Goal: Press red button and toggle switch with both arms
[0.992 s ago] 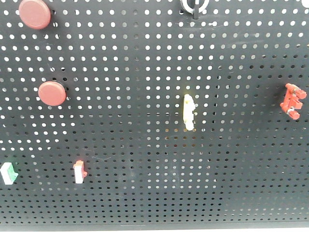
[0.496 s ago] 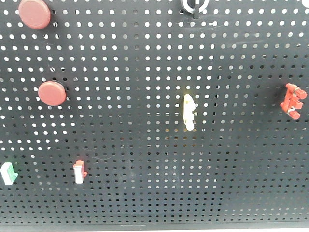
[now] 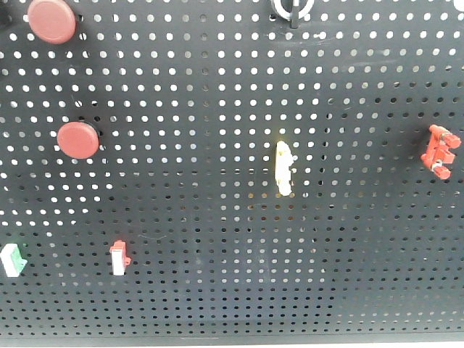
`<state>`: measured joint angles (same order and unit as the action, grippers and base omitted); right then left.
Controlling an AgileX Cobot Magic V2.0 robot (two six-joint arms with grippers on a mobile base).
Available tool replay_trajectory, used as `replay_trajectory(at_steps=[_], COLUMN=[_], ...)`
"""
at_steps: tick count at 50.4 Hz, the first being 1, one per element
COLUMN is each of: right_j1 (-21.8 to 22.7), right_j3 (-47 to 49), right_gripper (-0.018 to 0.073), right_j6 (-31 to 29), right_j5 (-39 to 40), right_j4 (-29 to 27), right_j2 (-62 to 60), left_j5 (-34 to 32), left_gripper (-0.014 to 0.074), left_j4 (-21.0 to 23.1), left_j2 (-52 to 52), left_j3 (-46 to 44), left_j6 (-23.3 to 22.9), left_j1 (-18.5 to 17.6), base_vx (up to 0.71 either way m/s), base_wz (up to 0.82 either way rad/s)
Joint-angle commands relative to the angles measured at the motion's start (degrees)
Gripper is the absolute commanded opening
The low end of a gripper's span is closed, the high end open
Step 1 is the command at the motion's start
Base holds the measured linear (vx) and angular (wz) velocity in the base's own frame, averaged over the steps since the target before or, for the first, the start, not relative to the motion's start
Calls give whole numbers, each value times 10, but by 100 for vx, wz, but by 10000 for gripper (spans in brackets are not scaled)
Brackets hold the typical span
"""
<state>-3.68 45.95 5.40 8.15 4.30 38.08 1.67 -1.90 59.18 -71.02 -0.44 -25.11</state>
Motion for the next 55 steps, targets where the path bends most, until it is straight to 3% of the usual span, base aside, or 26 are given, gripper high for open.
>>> replay_trajectory(at_steps=[1, 31, 42, 49, 55], right_j1=[-1, -1, -1, -1, -2], right_j3=[18, 18, 18, 18, 18], right_gripper=[-3, -3, -3, -3, -3], right_j6=[0, 0, 0, -2, 17], right_j5=[43, 43, 44, 53, 57], right_j4=[1, 1, 1, 0, 0], right_j2=[5, 5, 5, 5, 5], left_j5=[-55, -127, -124, -140, -114], left_gripper=[2, 2, 2, 2, 2], left_j4=[6, 5, 6, 5, 0], left_j2=[2, 60, 60, 47, 15], left_j3=[-20, -20, -20, -20, -19], left_j6=[-5, -5, -5, -5, -5], left_j1=[-12, -6, 6, 3, -8], base_vx=[0, 0, 0, 0, 0], base_wz=[0, 0, 0, 0, 0])
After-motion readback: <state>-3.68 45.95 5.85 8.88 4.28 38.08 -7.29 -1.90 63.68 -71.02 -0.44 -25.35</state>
